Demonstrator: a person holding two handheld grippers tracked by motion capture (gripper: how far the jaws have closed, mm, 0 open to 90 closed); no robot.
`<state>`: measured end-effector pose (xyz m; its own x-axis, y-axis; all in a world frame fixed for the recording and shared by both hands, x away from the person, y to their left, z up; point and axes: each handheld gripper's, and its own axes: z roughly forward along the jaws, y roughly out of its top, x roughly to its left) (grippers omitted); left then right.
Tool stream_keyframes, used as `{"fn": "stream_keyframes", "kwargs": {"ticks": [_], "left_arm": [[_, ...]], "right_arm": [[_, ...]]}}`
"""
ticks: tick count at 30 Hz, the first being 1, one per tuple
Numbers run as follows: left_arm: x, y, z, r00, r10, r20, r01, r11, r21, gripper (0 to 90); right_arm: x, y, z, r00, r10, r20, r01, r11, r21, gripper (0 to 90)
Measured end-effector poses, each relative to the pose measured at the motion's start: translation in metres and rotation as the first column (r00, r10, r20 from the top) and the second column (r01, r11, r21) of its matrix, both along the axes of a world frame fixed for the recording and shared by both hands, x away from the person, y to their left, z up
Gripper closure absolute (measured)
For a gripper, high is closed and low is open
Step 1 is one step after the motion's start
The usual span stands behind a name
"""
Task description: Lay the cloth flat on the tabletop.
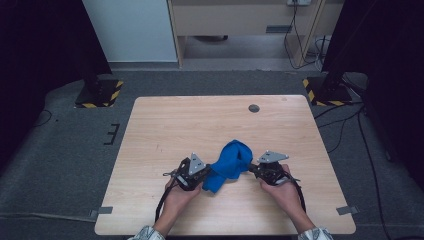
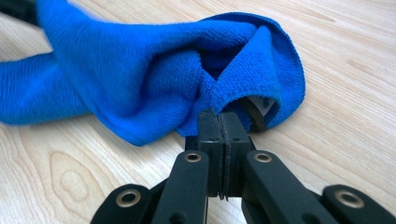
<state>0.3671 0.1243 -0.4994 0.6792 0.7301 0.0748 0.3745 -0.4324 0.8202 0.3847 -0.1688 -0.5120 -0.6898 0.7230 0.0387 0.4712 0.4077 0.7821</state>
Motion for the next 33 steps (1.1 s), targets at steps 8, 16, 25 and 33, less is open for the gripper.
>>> {"fn": "stream_keyframes", "kwargs": {"ticks": [8,16,25,33], "left_arm": [[0.015,0.032,0.006,0.9962,0.086,0.017,-0.085,0.9963,-0.007,86.7],[0.027,0.055,0.002,0.9893,0.146,0.007,-0.146,0.9893,-0.002,86.8],[0.028,0.058,-0.001,0.9898,0.142,-0.004,-0.142,0.9898,-0.004,86.2],[0.031,0.048,0.001,0.9918,0.128,-0.002,-0.128,0.9915,-0.024,85.2]], "right_arm": [[-0.001,-0.014,-0.003,0.9989,-0.020,-0.043,0.019,0.9997,-0.014,89.5],[-0.001,-0.027,-0.002,0.9967,-0.048,-0.066,0.046,0.9987,-0.019,89.5],[0.001,-0.037,-0.004,0.9938,-0.062,-0.092,0.060,0.9980,-0.020,83.7],[0.002,-0.044,-0.001,0.9917,-0.105,-0.074,0.105,0.9944,-0.002,35.0]]}}
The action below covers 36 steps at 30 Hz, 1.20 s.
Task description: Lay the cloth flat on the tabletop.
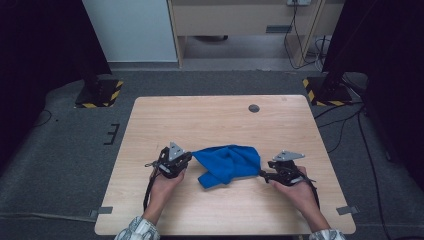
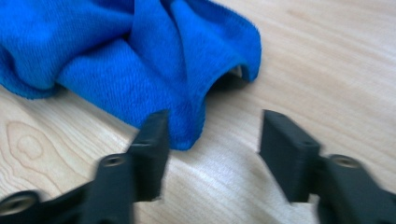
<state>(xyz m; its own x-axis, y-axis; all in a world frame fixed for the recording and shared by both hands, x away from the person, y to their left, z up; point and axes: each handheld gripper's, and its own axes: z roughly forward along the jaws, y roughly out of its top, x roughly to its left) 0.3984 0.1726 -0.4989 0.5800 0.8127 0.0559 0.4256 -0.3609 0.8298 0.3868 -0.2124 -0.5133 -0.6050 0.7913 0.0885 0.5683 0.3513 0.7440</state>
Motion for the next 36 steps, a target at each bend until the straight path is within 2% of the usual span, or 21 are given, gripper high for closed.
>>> {"fn": "stream_keyframes", "kwargs": {"ticks": [4,8,9,11,12,13,14,15,16,17,21,25,28,29,30,31,32,36], "left_arm": [[0.005,-0.004,0.004,1.0000,-0.001,0.007,0.002,0.9995,-0.031,85.0],[0.007,-0.007,0.004,0.9999,-0.008,0.006,0.008,0.9996,-0.026,84.8],[0.007,-0.008,0.003,1.0000,-0.008,0.005,0.008,0.9996,-0.027,84.8],[0.006,-0.009,0.003,1.0000,-0.009,0.005,0.009,0.9995,-0.029,84.7],[0.006,-0.009,0.003,1.0000,-0.009,0.005,0.009,0.9995,-0.029,84.7],[0.006,-0.009,0.003,1.0000,-0.005,0.005,0.006,0.9992,-0.039,84.7],[0.006,-0.011,0.003,0.9999,-0.007,0.007,0.007,0.9991,-0.042,84.7],[0.006,-0.011,0.003,0.9999,-0.007,0.007,0.007,0.9991,-0.042,84.7],[0.006,-0.012,0.002,0.9999,-0.009,0.005,0.010,0.9992,-0.038,84.7],[0.007,-0.012,0.001,0.9999,-0.010,0.002,0.010,0.9992,-0.038,84.7],[0.009,-0.014,-0.001,0.9999,-0.009,-0.004,0.009,0.9993,-0.035,84.6],[0.009,-0.015,-0.002,1.0000,-0.005,-0.001,0.005,0.9996,-0.029,84.7],[0.009,-0.015,-0.002,1.0000,-0.003,0.000,0.003,0.9995,-0.030,84.7],[0.009,-0.015,-0.002,1.0000,-0.003,0.000,0.003,0.9995,-0.030,84.7],[0.008,-0.014,-0.002,1.0000,-0.001,0.002,0.001,0.9995,-0.030,84.7],[0.008,-0.014,-0.002,1.0000,-0.001,0.002,0.001,0.9995,-0.030,84.7],[0.008,-0.012,-0.002,1.0000,0.002,0.006,-0.002,0.9998,-0.022,84.8],[0.009,-0.010,-0.003,1.0000,0.009,0.004,-0.009,0.9999,-0.013,84.8]], "right_arm": [[0.003,-0.004,0.010,0.9993,-0.012,0.037,0.011,0.9992,0.038,26.3],[0.014,-0.005,0.019,0.9984,-0.011,0.055,0.007,0.9967,0.080,23.7],[0.020,-0.005,0.019,0.9983,-0.015,0.056,0.010,0.9965,0.083,25.7],[0.031,-0.003,0.017,0.9980,-0.028,0.056,0.023,0.9964,0.081,38.3],[0.031,-0.003,0.017,0.9980,-0.028,0.056,0.023,0.9964,0.081,38.3],[0.036,-0.001,0.015,0.9986,-0.026,0.047,0.022,0.9971,0.073,43.0],[0.048,0.004,0.010,0.9986,-0.033,0.042,0.032,0.9987,0.040,51.6],[0.048,0.004,0.010,0.9986,-0.033,0.042,0.032,0.9987,0.040,51.6],[0.056,0.007,0.007,0.9984,-0.046,0.034,0.044,0.9980,0.046,57.1],[0.061,0.009,0.005,0.9984,-0.049,0.030,0.047,0.9977,0.049,58.8],[0.074,0.017,-0.005,0.9983,-0.058,0.002,0.058,0.9978,0.034,60.7],[0.078,0.023,-0.015,0.9977,-0.060,-0.031,0.061,0.9978,0.024,59.7],[0.076,0.027,-0.017,0.9990,-0.032,-0.029,0.032,0.9994,-0.016,68.8],[0.076,0.027,-0.017,0.9990,-0.032,-0.029,0.032,0.9994,-0.016,68.8],[0.073,0.029,-0.017,0.9994,-0.026,-0.021,0.025,0.9993,-0.027,79.1],[0.073,0.029,-0.017,0.9994,-0.026,-0.021,0.025,0.9993,-0.027,79.1],[0.070,0.028,-0.015,0.9997,-0.016,-0.016,0.016,0.9994,-0.030,86.1],[0.066,0.023,-0.012,0.9998,-0.016,-0.013,0.016,0.9997,-0.019,87.3]]}}
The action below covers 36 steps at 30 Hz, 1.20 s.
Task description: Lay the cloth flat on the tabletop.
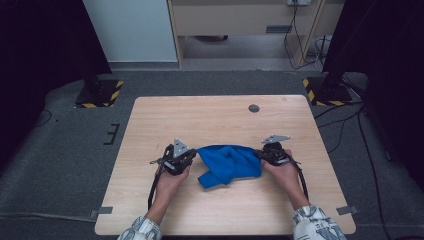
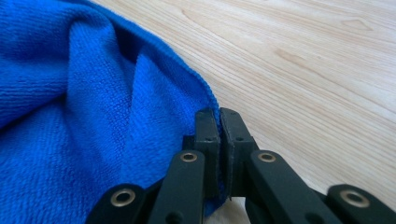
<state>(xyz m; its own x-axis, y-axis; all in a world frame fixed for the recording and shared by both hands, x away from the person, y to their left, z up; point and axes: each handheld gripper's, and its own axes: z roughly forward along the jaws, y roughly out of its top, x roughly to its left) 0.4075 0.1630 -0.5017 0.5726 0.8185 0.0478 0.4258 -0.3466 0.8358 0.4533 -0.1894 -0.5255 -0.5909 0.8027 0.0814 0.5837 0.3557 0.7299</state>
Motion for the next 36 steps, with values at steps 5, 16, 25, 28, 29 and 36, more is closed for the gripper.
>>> {"fn": "stream_keyframes", "kwargs": {"ticks": [5,16,25,28,29,36], "left_arm": [[0.003,0.000,-0.004,0.9998,0.007,-0.017,-0.007,0.9999,0.013,79.3],[0.002,0.023,-0.007,0.9965,0.068,-0.048,-0.067,0.9971,0.037,67.9],[0.007,0.025,0.003,0.9944,0.100,-0.037,-0.102,0.9913,-0.083,64.4],[0.008,0.007,-0.004,0.9972,0.052,-0.055,-0.055,0.9970,-0.054,59.0],[0.008,0.003,-0.006,0.9973,0.042,-0.059,-0.045,0.9982,-0.039,57.1],[0.017,-0.007,-0.026,0.9898,0.034,-0.139,-0.033,0.9994,0.009,56.5]], "right_arm": [[-0.009,-0.015,0.010,0.9995,-0.015,0.027,0.014,0.9995,0.029,87.4],[-0.013,-0.013,0.014,0.9991,0.001,0.043,-0.003,0.9995,0.033,87.3],[-0.012,-0.010,0.013,0.9993,0.009,0.037,-0.010,0.9997,0.024,87.1],[-0.012,-0.010,0.013,0.9992,0.006,0.039,-0.007,0.9995,0.030,86.9],[-0.012,-0.010,0.014,0.9991,0.006,0.043,-0.007,0.9994,0.034,86.8],[-0.013,-0.011,0.014,0.9993,0.006,0.037,-0.007,0.9991,0.042,86.4]]}}
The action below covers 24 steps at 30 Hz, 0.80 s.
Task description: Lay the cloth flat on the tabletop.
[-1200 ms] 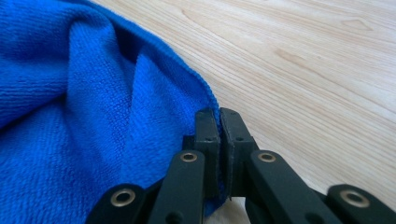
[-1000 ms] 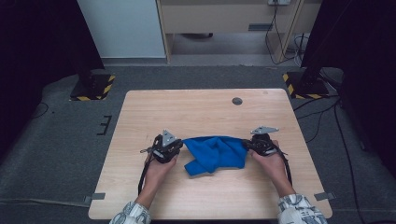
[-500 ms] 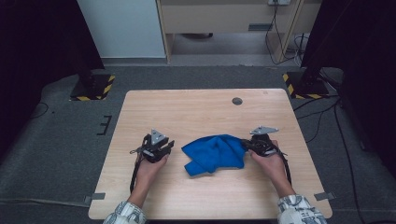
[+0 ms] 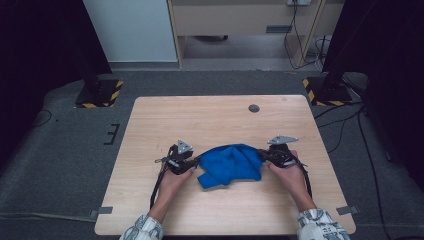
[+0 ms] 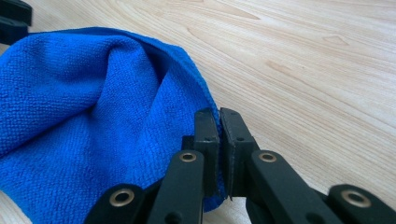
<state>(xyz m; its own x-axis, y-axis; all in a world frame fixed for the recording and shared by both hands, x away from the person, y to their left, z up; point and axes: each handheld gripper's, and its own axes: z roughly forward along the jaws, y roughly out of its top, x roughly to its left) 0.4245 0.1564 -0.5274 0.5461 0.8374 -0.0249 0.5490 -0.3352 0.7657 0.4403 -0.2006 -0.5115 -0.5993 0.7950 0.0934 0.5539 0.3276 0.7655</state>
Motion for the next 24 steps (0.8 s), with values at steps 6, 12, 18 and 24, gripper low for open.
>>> {"fn": "stream_keyframes", "kwargs": {"ticks": [6,12,18,24], "left_arm": [[0.001,-0.004,-0.006,0.9997,-0.011,-0.024,0.011,0.9999,0.011,49.0],[-0.002,-0.008,-0.008,0.9995,-0.031,-0.005,0.031,0.9993,0.021,50.9],[-0.007,-0.016,-0.006,0.9981,-0.060,-0.014,0.061,0.9979,0.023,76.4],[-0.008,-0.018,-0.004,0.9977,-0.065,-0.018,0.066,0.9973,0.032,87.1]], "right_arm": [[0.000,0.000,0.000,1.0000,0.002,-0.001,-0.002,1.0000,0.002,86.4],[0.000,0.000,0.000,1.0000,0.002,0.002,-0.002,1.0000,-0.001,86.1],[-0.002,0.001,0.002,1.0000,0.001,0.002,-0.001,1.0000,0.004,86.2],[-0.003,0.001,0.005,0.9999,0.007,0.013,-0.007,0.9999,0.010,86.6]]}}
